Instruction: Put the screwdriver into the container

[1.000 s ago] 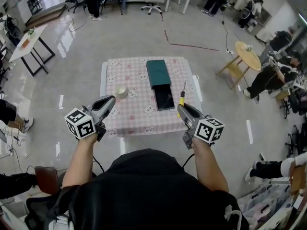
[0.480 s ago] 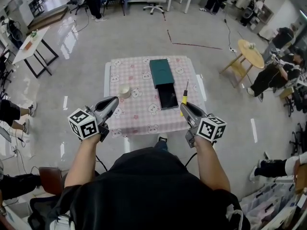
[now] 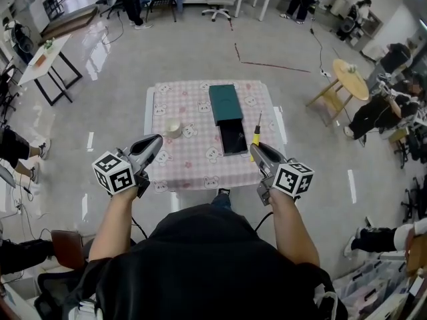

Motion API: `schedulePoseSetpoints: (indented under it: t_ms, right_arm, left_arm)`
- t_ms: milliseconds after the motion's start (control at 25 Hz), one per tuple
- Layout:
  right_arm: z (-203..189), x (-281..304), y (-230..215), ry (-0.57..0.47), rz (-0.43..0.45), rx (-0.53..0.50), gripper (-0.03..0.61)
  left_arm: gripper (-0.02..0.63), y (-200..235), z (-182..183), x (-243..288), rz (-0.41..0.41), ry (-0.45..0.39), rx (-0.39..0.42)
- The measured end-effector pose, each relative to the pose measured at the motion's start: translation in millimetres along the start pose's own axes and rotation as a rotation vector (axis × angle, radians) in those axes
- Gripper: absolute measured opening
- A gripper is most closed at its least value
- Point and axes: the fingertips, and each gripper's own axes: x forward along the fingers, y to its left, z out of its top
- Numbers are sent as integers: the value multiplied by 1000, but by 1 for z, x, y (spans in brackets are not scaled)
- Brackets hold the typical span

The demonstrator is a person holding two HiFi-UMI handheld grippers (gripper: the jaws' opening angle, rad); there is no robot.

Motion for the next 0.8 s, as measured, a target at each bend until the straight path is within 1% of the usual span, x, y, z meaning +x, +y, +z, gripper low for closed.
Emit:
schedulePoseSetpoints:
  t_ms: [200, 480, 800]
  right_arm:
    - [2, 9, -10, 11, 13, -5, 114]
    - [15, 21, -24, 19, 26, -11, 114]
    - [20, 35, -48, 40, 33, -6, 114]
  left_arm:
    - [0, 5, 0, 6, 19, -11, 5]
    - [0, 10, 3, 17, 39, -4, 6]
    - [0, 21, 3, 35, 69, 5, 1]
